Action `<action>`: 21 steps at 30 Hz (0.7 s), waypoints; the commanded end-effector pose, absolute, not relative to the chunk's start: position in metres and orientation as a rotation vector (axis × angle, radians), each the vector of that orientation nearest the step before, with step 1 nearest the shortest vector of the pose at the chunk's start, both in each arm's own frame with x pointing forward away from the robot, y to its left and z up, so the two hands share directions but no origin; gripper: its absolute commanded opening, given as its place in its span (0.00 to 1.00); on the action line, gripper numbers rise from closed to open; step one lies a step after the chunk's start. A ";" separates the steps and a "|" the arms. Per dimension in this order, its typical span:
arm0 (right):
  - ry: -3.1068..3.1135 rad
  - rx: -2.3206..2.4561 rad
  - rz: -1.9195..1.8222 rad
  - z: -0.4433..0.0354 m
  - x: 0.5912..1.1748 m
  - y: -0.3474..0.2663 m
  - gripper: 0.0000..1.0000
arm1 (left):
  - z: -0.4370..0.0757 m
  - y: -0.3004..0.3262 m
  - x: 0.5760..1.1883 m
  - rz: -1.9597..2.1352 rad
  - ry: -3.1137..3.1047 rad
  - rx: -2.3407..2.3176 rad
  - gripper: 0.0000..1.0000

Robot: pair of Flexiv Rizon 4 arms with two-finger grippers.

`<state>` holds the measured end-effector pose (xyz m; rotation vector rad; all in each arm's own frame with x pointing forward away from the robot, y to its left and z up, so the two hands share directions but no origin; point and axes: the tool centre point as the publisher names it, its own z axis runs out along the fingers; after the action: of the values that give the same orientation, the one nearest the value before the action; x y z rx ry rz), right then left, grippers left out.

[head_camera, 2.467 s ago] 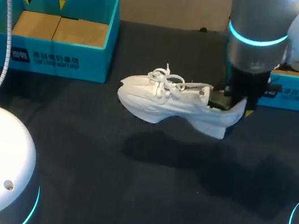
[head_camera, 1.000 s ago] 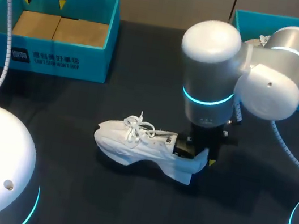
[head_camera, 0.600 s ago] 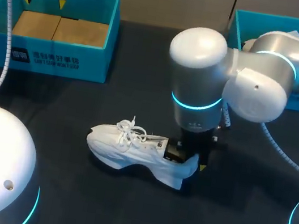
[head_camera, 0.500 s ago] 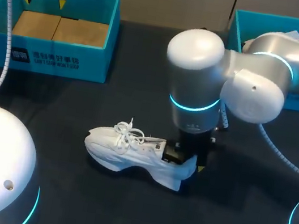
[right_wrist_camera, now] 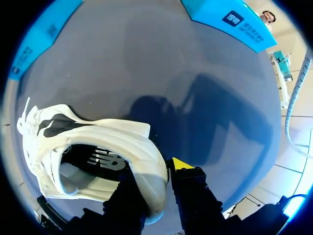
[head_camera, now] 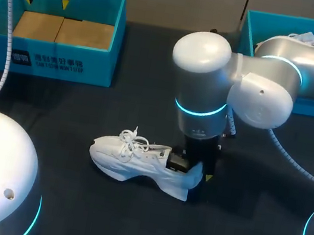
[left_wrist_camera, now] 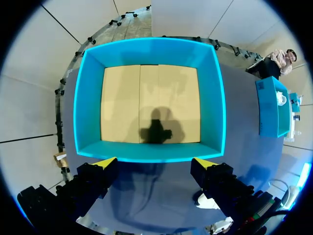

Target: Take the shoe out of the shoebox, open the shoe tongue, remove and reinsert the insole, then place the shoe into the shoebox

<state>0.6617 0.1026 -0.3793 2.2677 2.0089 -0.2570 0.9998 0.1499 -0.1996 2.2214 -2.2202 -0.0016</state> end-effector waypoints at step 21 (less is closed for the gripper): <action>2.162 2.259 0.165 -0.303 0.666 0.087 1.00 | -0.200 0.150 1.000 -0.001 -2.221 2.221 1.00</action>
<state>0.6713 0.1233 -0.3205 2.2321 2.0836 -0.0345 0.9998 0.1499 -0.1996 2.2213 -2.2203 -0.0016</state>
